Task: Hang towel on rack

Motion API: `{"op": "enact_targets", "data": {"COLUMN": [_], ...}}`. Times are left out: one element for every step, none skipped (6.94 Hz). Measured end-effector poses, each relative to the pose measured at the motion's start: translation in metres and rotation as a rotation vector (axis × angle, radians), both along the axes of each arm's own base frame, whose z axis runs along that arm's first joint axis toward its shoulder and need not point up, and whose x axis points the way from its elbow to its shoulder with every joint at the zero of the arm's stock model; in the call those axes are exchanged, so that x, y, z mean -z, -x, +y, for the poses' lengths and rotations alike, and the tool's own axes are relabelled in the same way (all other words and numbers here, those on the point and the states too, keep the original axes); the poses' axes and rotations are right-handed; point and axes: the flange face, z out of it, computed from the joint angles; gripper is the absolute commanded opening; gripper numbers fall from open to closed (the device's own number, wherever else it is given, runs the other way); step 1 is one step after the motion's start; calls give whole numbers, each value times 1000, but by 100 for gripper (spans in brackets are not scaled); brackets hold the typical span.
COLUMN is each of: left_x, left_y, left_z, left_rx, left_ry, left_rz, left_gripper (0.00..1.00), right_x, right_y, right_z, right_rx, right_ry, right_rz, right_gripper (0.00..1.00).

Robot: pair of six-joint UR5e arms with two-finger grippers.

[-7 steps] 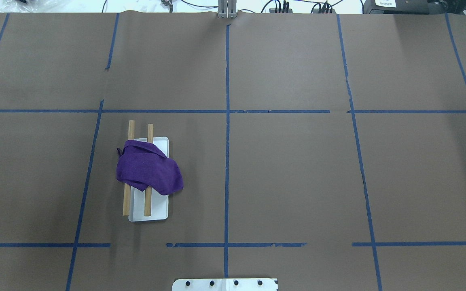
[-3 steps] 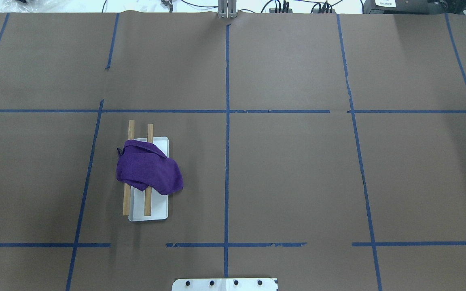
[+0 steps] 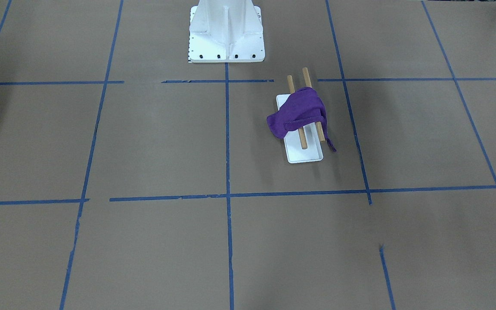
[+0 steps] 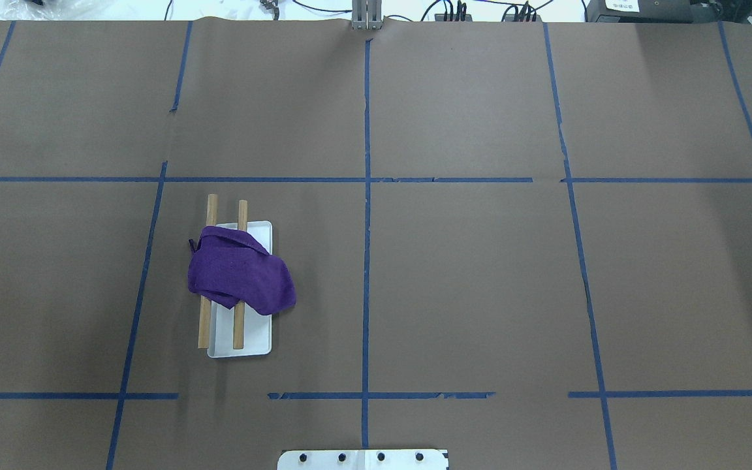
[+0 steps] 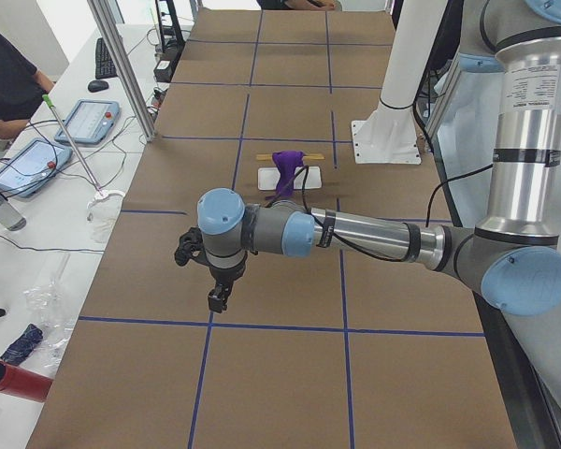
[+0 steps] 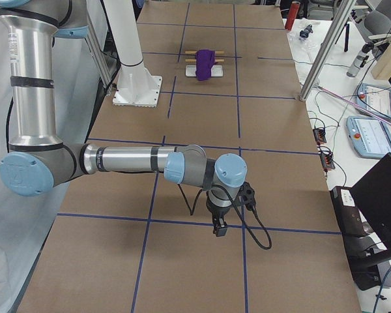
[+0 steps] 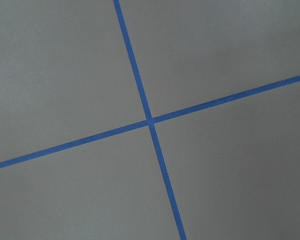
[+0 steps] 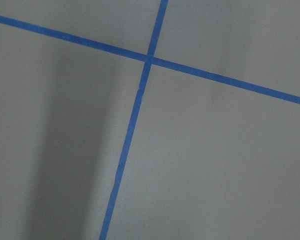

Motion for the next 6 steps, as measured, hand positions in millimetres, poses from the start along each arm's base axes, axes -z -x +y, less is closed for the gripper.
{"op": "enact_targets", "data": {"left_x": [-2, -4, -6, -6, -5, -5], "left_y": [-1, -2, -3, -6, -7, -8], "left_z": [0, 1, 3, 5, 6, 6], "left_rx": [0, 4, 14, 39, 61, 70], "left_ry": [7, 17, 37, 69, 91, 99], "left_rz": [1, 3, 19, 53, 76, 84], "left_gripper": [100, 100, 100, 100, 100, 100], "right_x": [2, 4, 6, 8, 7, 6], "right_y": [5, 9, 12, 13, 14, 15], "right_z": [-1, -2, -2, -1, -1, 0], "right_rx": [9, 15, 19, 21, 22, 22], "right_ry": [-3, -7, -9, -10, -8, -6], "right_rz": [-4, -10, -17, -23, -27, -28], "right_gripper": [100, 100, 100, 100, 100, 100]}}
